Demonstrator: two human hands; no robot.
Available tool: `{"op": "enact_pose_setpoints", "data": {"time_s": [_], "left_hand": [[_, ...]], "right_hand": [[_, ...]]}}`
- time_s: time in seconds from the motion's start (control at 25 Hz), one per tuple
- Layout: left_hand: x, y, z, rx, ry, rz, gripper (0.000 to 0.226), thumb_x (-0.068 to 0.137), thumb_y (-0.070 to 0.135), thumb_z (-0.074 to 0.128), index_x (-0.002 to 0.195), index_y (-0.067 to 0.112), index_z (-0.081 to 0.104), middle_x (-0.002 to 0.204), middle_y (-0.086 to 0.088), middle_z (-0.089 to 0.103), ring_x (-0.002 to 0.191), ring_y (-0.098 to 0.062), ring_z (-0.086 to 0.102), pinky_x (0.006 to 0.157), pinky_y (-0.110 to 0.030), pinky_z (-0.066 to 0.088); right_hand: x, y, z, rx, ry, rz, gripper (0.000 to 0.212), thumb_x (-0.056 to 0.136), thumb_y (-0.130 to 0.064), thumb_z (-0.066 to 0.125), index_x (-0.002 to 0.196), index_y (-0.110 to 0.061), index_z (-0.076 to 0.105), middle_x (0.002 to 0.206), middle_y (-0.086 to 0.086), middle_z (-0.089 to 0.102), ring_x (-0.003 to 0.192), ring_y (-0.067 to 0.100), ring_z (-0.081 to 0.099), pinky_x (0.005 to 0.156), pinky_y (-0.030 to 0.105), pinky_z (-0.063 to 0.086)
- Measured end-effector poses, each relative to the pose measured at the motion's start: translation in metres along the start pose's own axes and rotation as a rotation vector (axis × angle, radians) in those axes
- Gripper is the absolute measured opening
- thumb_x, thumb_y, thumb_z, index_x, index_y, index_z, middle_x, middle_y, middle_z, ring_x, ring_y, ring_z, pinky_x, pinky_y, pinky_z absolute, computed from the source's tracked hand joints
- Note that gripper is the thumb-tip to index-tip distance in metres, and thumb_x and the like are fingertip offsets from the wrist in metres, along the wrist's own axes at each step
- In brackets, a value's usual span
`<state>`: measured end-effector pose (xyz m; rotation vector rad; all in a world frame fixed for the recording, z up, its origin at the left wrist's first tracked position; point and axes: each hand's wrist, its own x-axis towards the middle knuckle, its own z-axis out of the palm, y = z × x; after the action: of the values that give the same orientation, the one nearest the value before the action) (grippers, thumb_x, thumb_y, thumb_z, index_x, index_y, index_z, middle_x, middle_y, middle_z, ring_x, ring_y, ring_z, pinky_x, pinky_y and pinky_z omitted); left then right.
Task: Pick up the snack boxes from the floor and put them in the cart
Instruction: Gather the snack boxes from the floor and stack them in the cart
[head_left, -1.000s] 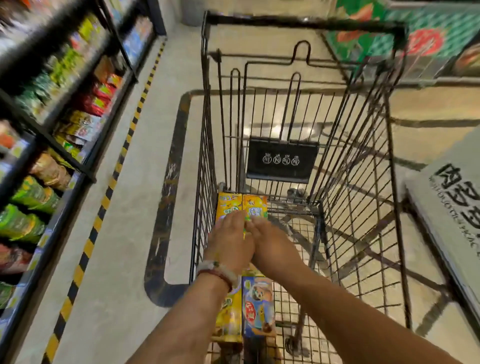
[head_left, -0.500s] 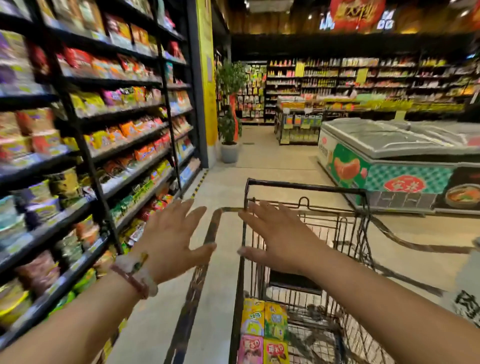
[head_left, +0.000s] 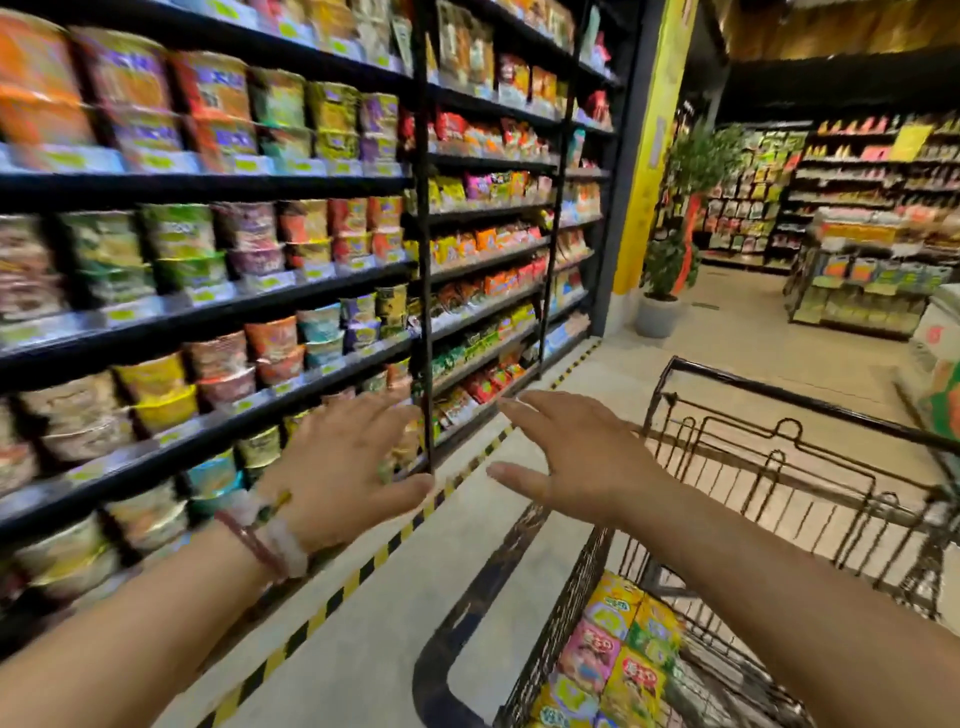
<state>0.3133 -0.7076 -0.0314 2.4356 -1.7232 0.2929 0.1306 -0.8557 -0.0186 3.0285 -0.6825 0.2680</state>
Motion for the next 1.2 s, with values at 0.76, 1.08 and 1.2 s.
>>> {"op": "enact_pose_setpoints", "data": {"time_s": [0.76, 1.08, 1.2], "left_hand": [[-0.476, -0.229, -0.143, 0.242, -0.002, -0.82, 0.104, 0.054, 0.079, 0.004, 0.148, 0.037, 0.019, 0.156, 0.01, 0.017, 0.143, -0.01, 0.015, 0.113, -0.03, 0.013], [-0.689, -0.278, -0.183, 0.331, -0.003, -1.18, 0.102, 0.06, 0.083, 0.009, 0.147, 0.033, 0.025, 0.154, 0.009, 0.025, 0.141, -0.013, 0.022, 0.114, -0.038, 0.02], [-0.734, -0.291, -0.188, 0.36, 0.021, -1.295, 0.108, 0.06, 0.089, 0.008, 0.146, 0.028, 0.031, 0.152, 0.006, 0.03, 0.14, -0.016, 0.026, 0.114, -0.042, 0.023]], "right_hand": [[0.031, -0.493, 0.003, 0.218, 0.001, -0.94, 0.065, 0.095, -0.06, 0.03, 0.151, -0.032, 0.015, 0.158, -0.006, 0.017, 0.144, 0.014, 0.012, 0.116, 0.032, 0.008], [-0.002, -0.735, 0.021, 0.363, -0.046, -1.318, 0.067, 0.093, -0.064, 0.026, 0.151, -0.034, 0.013, 0.158, -0.006, 0.017, 0.143, 0.015, 0.014, 0.115, 0.03, 0.011], [-0.004, -0.805, 0.027, 0.366, -0.044, -1.454, 0.072, 0.088, -0.068, 0.021, 0.151, -0.033, 0.015, 0.157, -0.005, 0.021, 0.141, 0.015, 0.017, 0.114, 0.029, 0.013]]}}
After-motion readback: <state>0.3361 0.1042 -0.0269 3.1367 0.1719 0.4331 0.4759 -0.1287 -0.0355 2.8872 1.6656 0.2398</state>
